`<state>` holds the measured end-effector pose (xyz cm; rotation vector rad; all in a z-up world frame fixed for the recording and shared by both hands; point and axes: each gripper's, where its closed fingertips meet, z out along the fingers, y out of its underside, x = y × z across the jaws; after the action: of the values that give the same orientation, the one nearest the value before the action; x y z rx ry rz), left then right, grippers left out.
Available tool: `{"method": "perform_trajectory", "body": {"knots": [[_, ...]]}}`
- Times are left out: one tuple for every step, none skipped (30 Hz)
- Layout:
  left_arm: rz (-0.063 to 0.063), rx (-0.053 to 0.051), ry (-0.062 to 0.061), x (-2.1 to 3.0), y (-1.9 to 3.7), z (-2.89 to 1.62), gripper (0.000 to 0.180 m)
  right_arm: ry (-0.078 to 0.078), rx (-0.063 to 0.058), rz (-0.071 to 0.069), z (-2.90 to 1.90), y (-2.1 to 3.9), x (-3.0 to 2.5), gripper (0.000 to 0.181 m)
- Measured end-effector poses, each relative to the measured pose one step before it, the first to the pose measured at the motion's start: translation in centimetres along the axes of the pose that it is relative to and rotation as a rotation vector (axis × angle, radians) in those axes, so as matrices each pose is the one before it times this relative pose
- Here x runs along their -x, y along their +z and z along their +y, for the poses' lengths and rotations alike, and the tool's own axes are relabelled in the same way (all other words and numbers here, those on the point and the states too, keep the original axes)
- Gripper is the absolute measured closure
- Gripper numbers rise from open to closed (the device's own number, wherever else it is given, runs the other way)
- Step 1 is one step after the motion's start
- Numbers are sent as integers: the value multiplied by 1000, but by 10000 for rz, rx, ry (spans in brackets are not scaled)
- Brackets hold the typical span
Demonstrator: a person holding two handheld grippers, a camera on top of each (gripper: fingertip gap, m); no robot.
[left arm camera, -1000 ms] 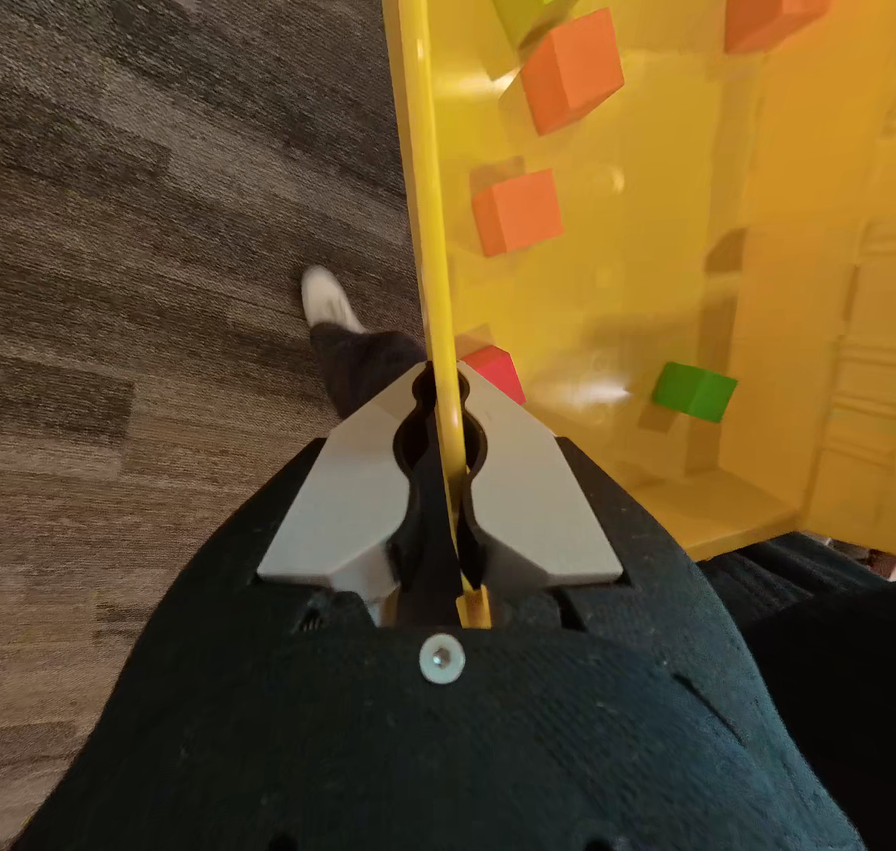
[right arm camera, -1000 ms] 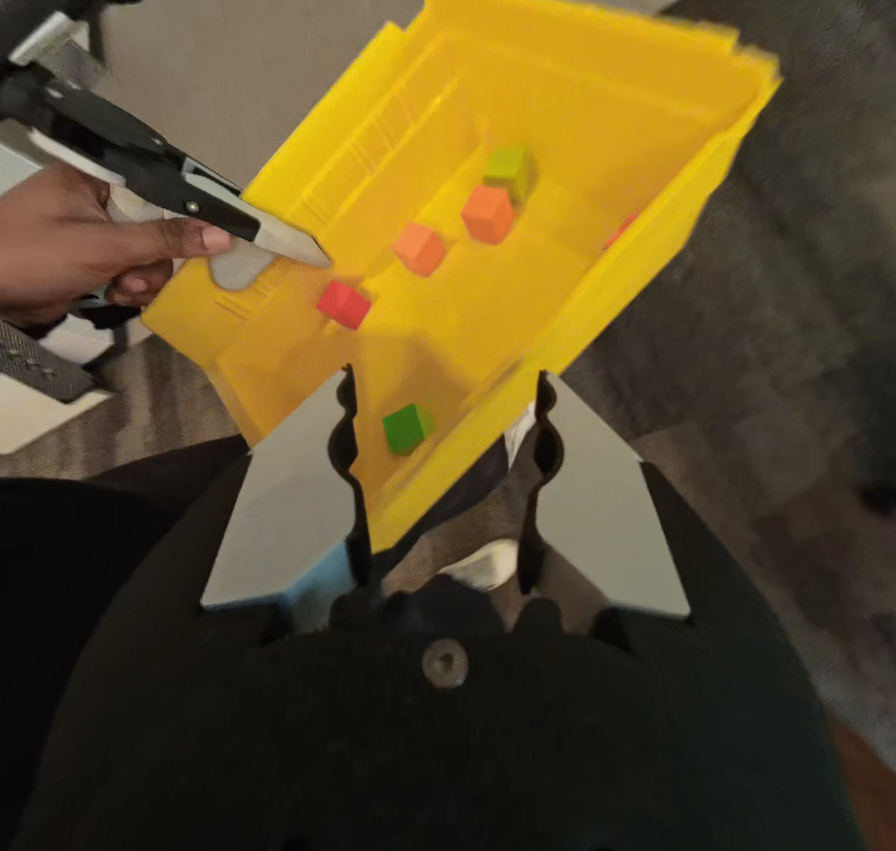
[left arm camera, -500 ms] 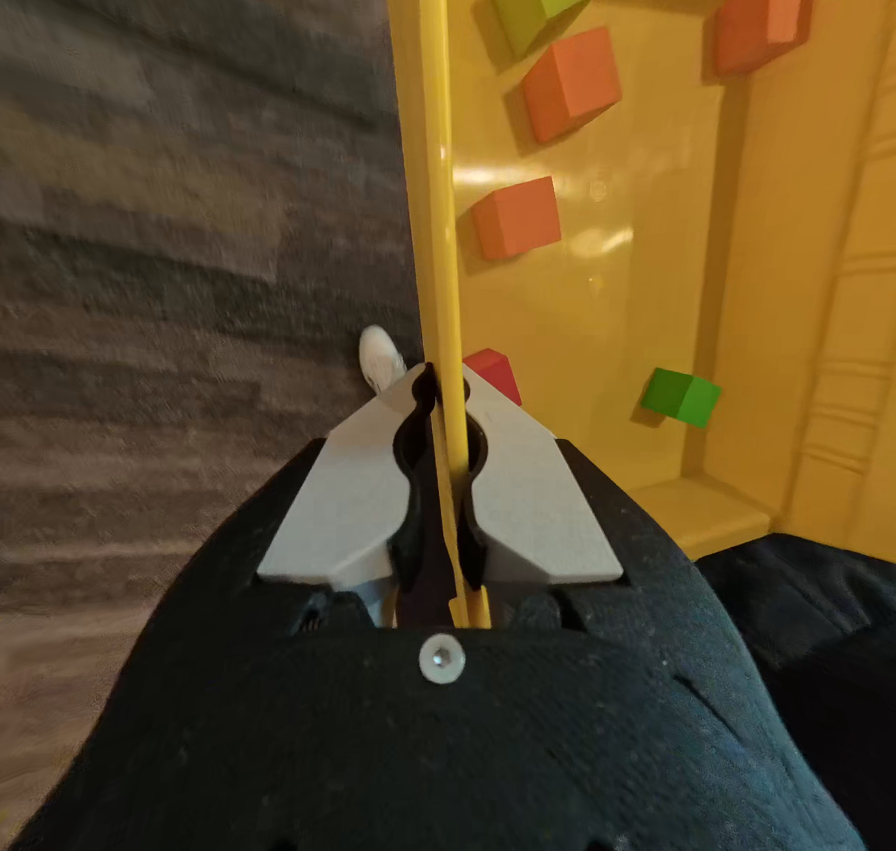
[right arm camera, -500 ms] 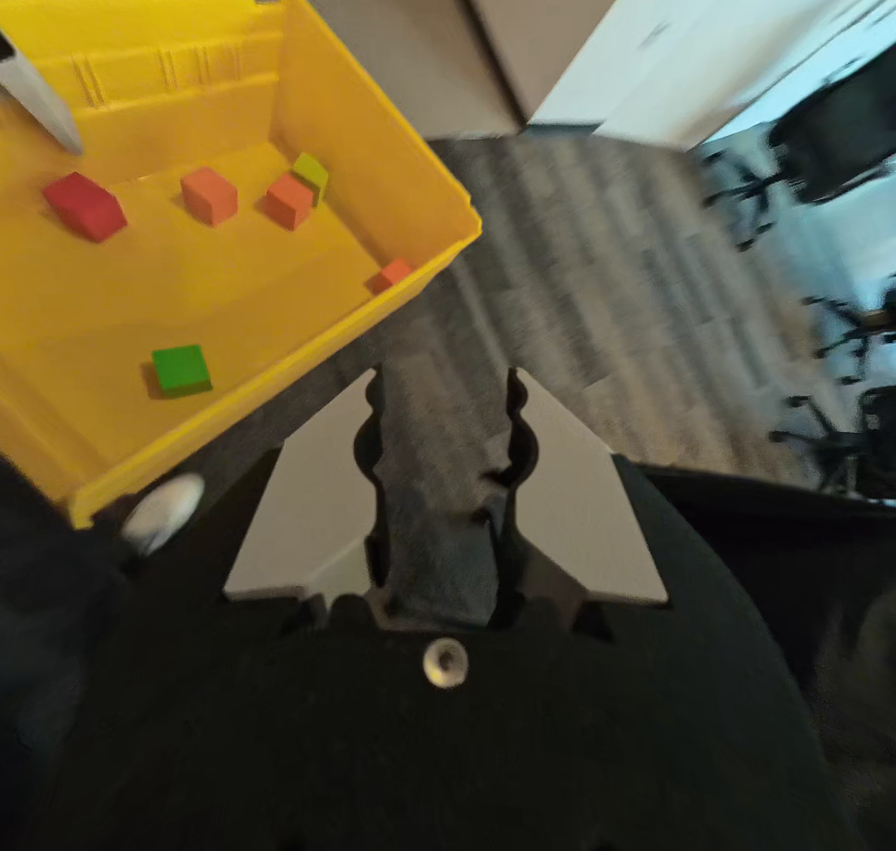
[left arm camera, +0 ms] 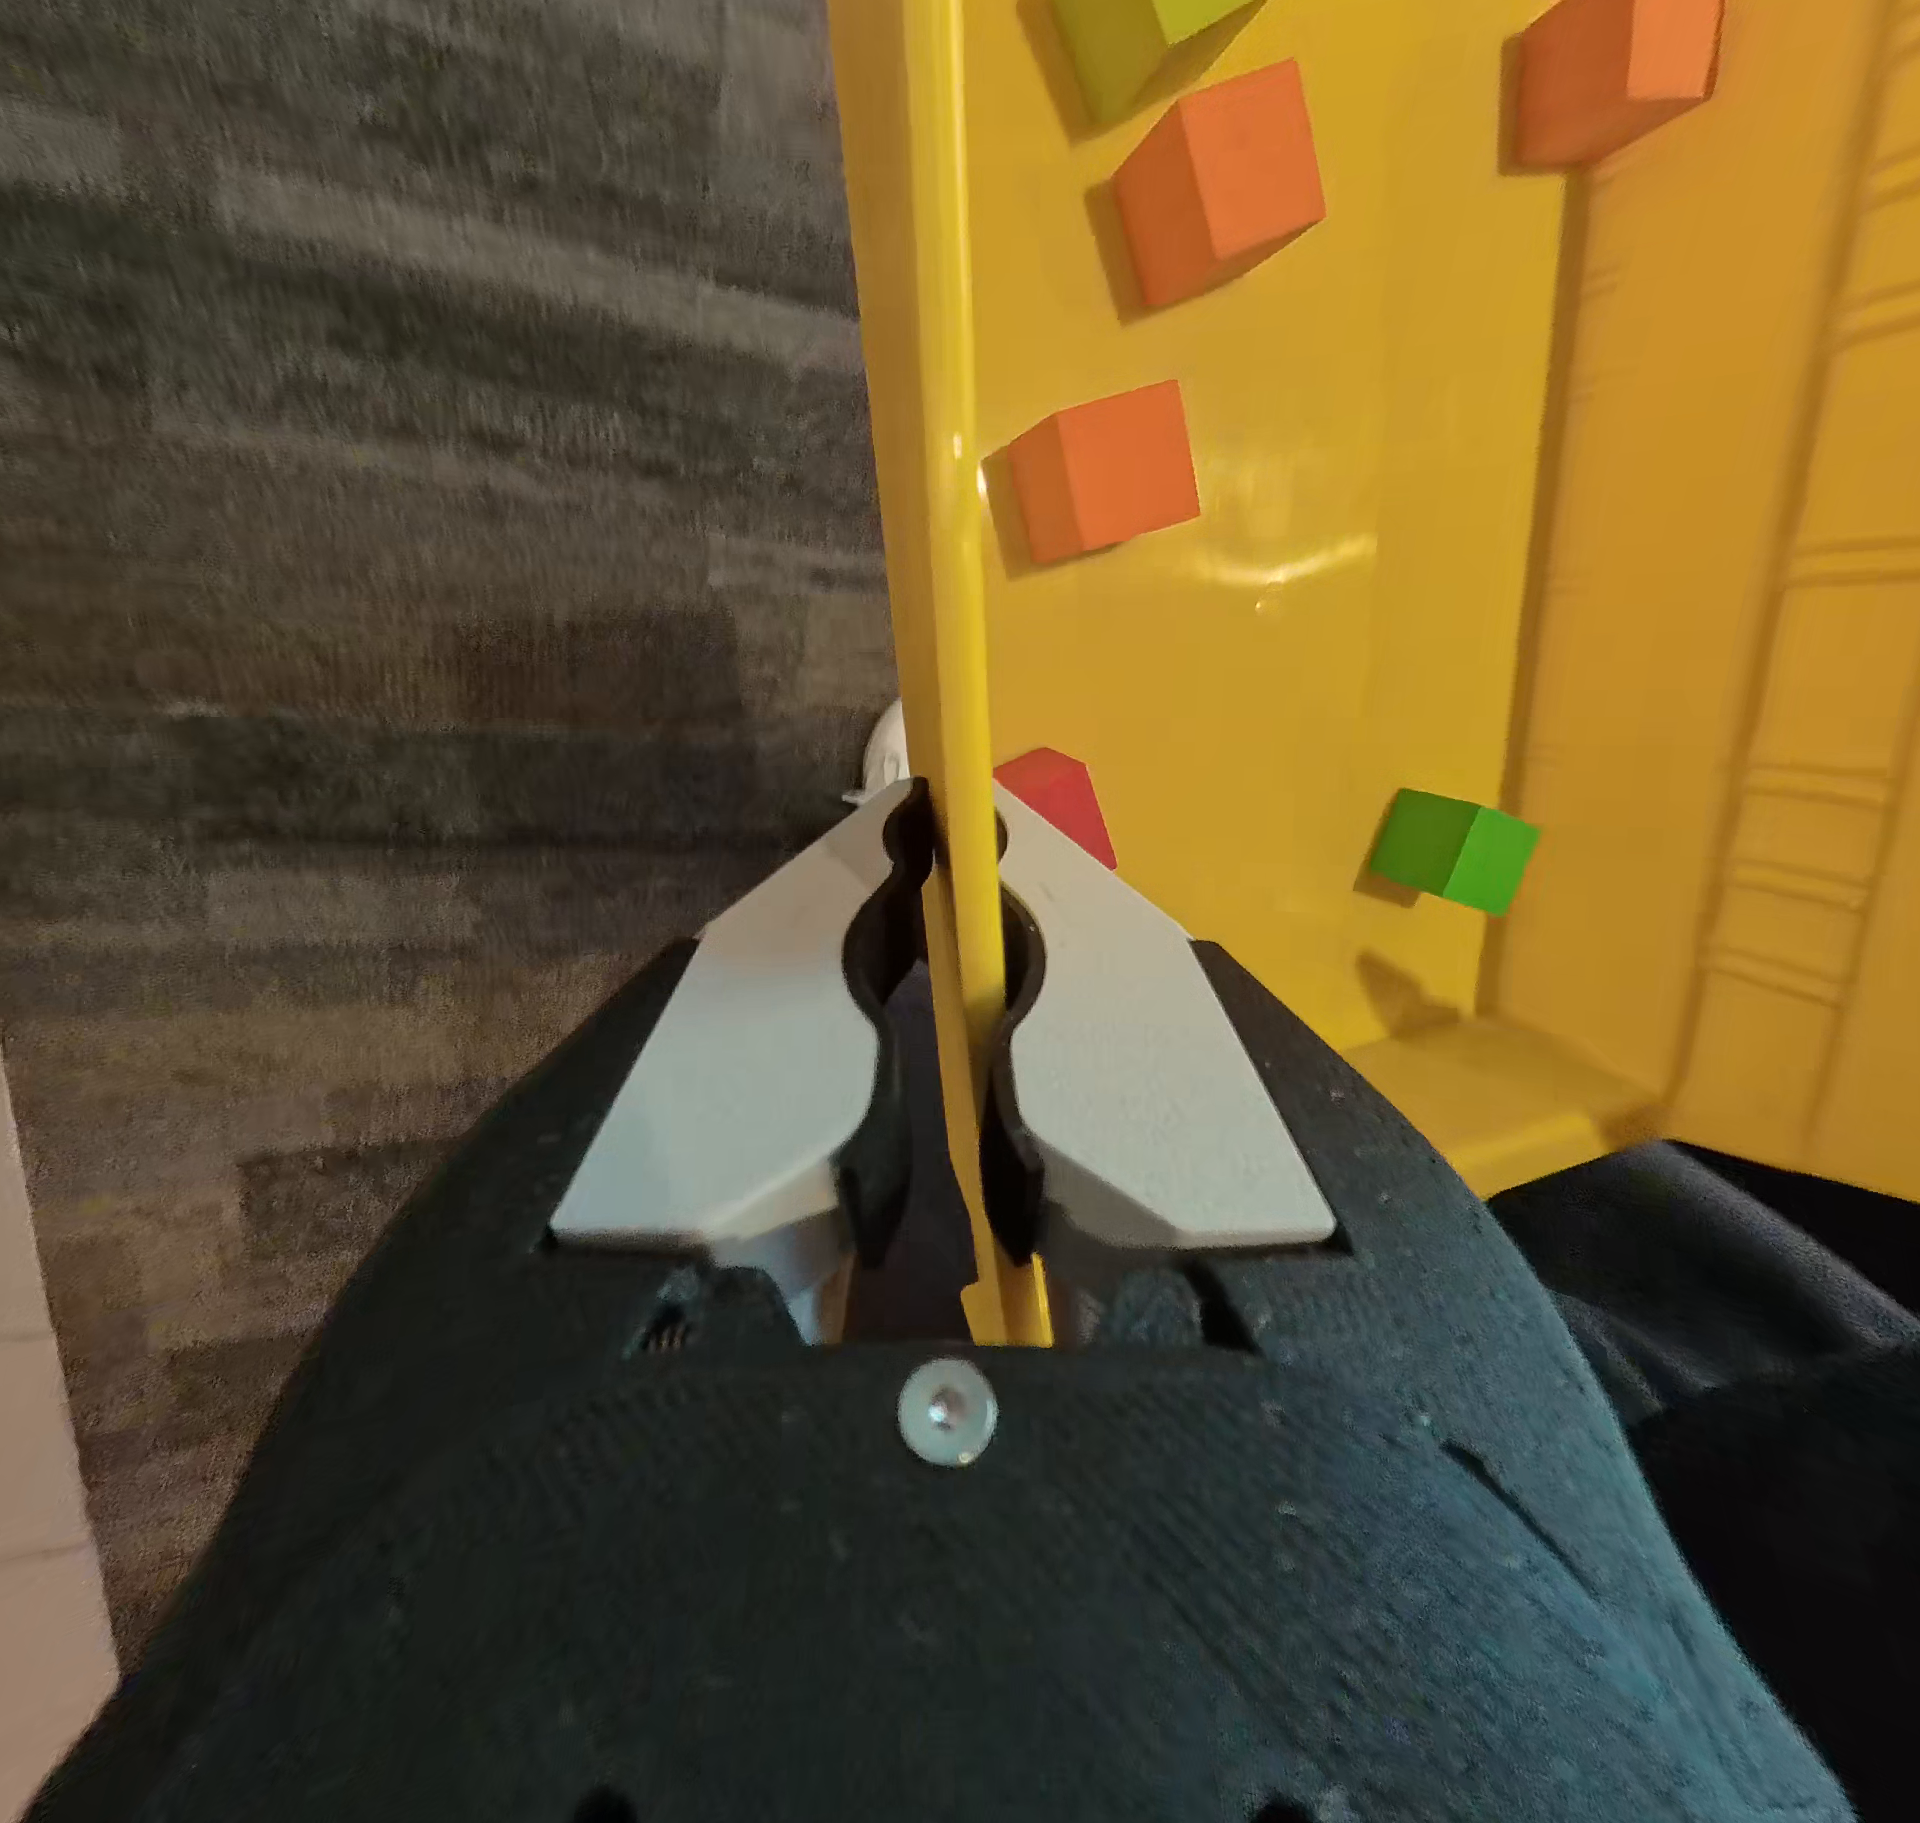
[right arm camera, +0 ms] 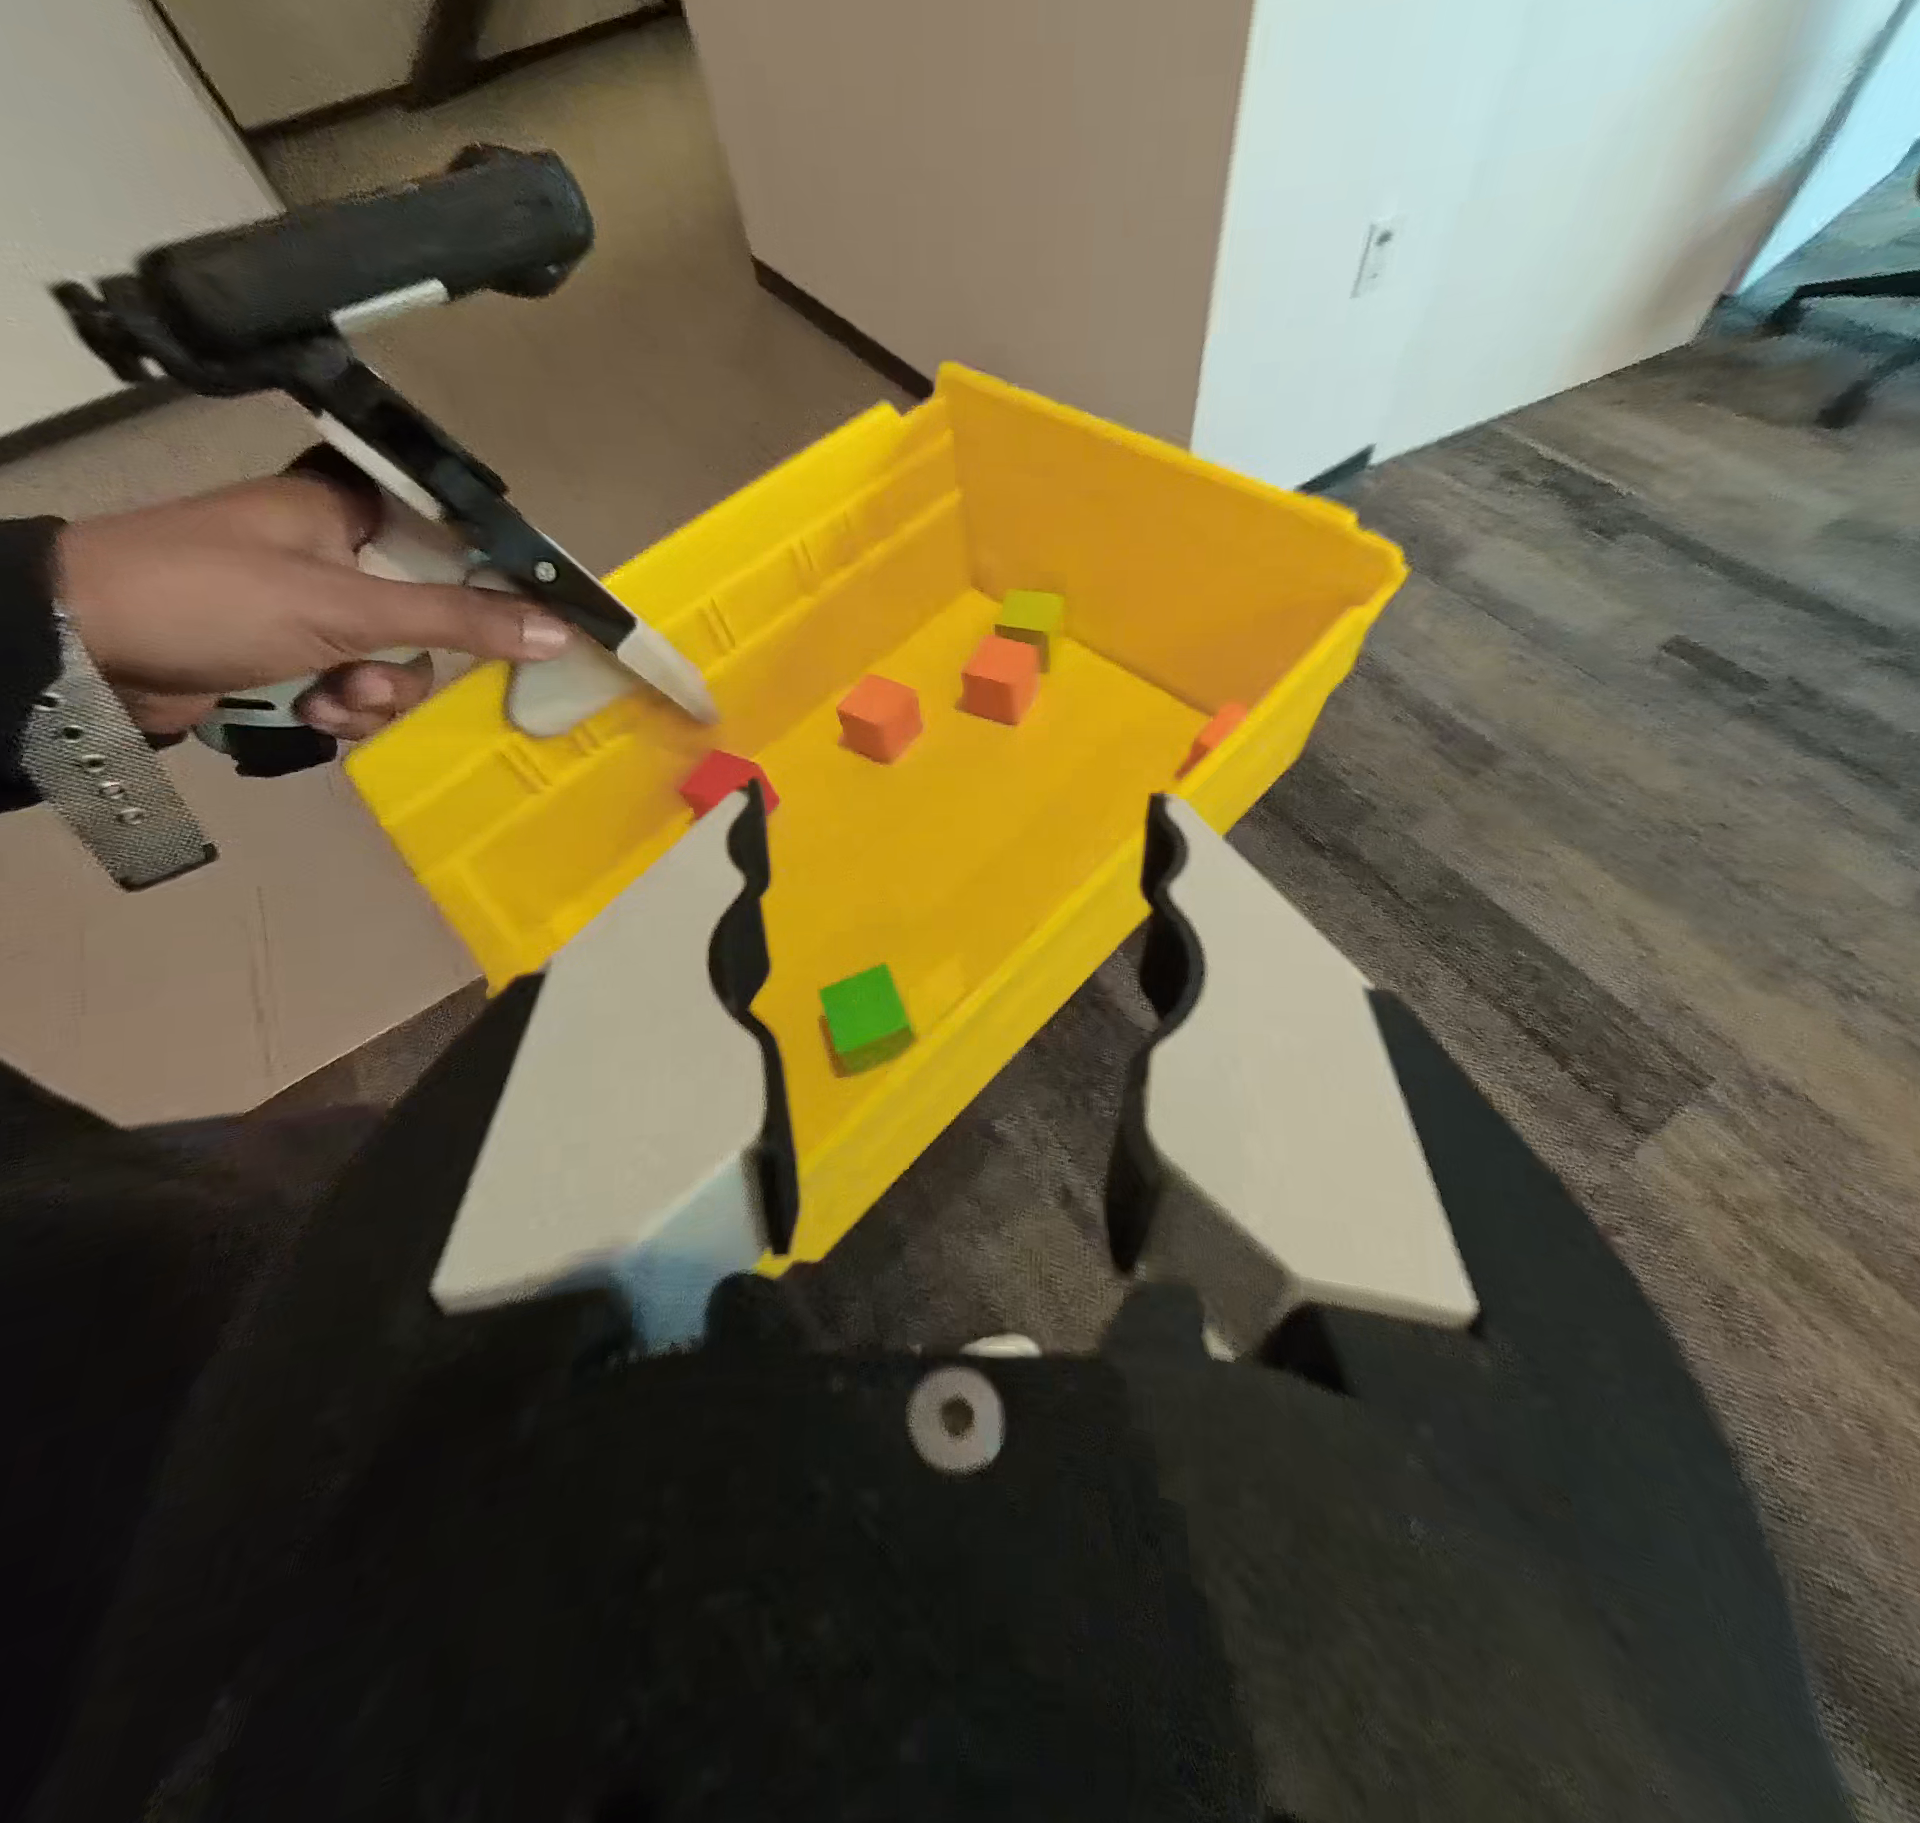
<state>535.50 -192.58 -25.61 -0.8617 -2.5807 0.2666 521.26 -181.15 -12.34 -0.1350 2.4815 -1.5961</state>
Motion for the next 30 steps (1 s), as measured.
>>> {"method": "perform_trajectory", "body": {"knots": [[149, -109, -29, -545, 852, -3505, 179, 68, 265, 145, -1116, 1930, -2402, 105], [177, -92, 23, -674, 795, -3538, 179, 89, 429, 277, -658, 2040, -2643, 101], [169, -88, 99, -727, 942, -3335, 179, 98, 542, 338, -297, 2210, -2866, 94], [195, -123, 123, -653, 988, -3153, 179, 214, 490, 308, -211, 2127, -2881, 83], [90, -126, 197, -590, 1415, -3286, 179, 368, 316, 174, -484, 2106, -2770, 84], [-2, -54, 309, -445, 1637, -3219, 179, 466, 162, 77, -790, 2105, -2728, 86], [85, 53, 307, -389, 1791, -3154, 179, 480, 131, 59, -920, 2174, -2681, 97], [225, 99, 257, -369, 1928, -3124, 179, 448, 234, 148, -939, 2246, -2797, 104], [194, 79, 336, -201, 2020, -3276, 179, 419, 341, 318, -948, 2382, -3004, 109], [48, 89, 415, 310, 1842, -3035, 179, 369, 343, 416, -1135, 2343, -3101, 119], [-88, 77, 424, 532, 1952, -3371, 178, 326, 366, 356, -1334, 2373, -2979, 130], [-52, 231, 499, 719, 1904, -3122, 177, 475, 357, 241, -1613, 2323, -2717, 138], [7, 304, 363, 673, 1778, -3105, 176, 711, 221, 169, -2125, 2143, -2479, 148], [250, 267, 163, 655, 1567, -3051, 173, 667, 174, 170, -2561, 1799, -2187, 155], [597, 281, 26, 131, 1045, -3193, 163, 469, 174, 290, -2868, 1495, -2048, 165], [612, 268, 93, 148, 526, -3175, 154, 180, 18, 370, -3209, 1177, -1838, 173], [642, 193, 80, -142, 129, -3384, 142, -4, -152, 309, -3404, 1001, -1549, 177], [406, 227, 110, 99, 62, -3140, 139, -83, -162, 192, -3397, 908, -1273, 178], [117, 154, 292, 352, -111, -3248, 137, -88, -60, 60, -3245, 893, -1062, 178], [14, 93, 354, 544, -161, -3208, 134, -41, 37, 9, -3067, 1050, -987, 178], [8, 63, 325, 791, 188, -3020, 131, -89, 58, 44, -2929, 1214, -1010, 179], [6, 74, 278, 1013, 188, -3089, 128, -79, 5, 42, -2813, 1421, -1116, 177], [-8, 30, 201, 1328, 435, -3001, 127, 26, -46, -6, -2692, 1683, -1192, 178], [13, -32, 120, 1521, 736, -3030, 125, 89, -52, -44, -2597, 1989, -1239, 178], [46, -4, 28, 1727, 866, -3039, 125, 117, -27, -75, -2478, 2284, -1292, 179], [65, 60, -46, 1770, 1014, -3043, 125, 126, 11, -120, -2431, 2325, -1344, 179], [68, 70, -57, 1780, 911, -3105, 124, 77, 16, -145, -2526, 2326, -1393, 180], [36, 9, -54, 1737, 844, -3242, 124, 6, -34, -142, -2676, 2351, -1465, 179], [-48, -27, -69, 1736, 955, -3317, 124, -29, -123, -147, -2888, 2230, -1498, 179], [-141, 42, -86, 1811, 821, -3473, 124, -71, -138, -112, -2960, 2058, -1527, 179]]}}
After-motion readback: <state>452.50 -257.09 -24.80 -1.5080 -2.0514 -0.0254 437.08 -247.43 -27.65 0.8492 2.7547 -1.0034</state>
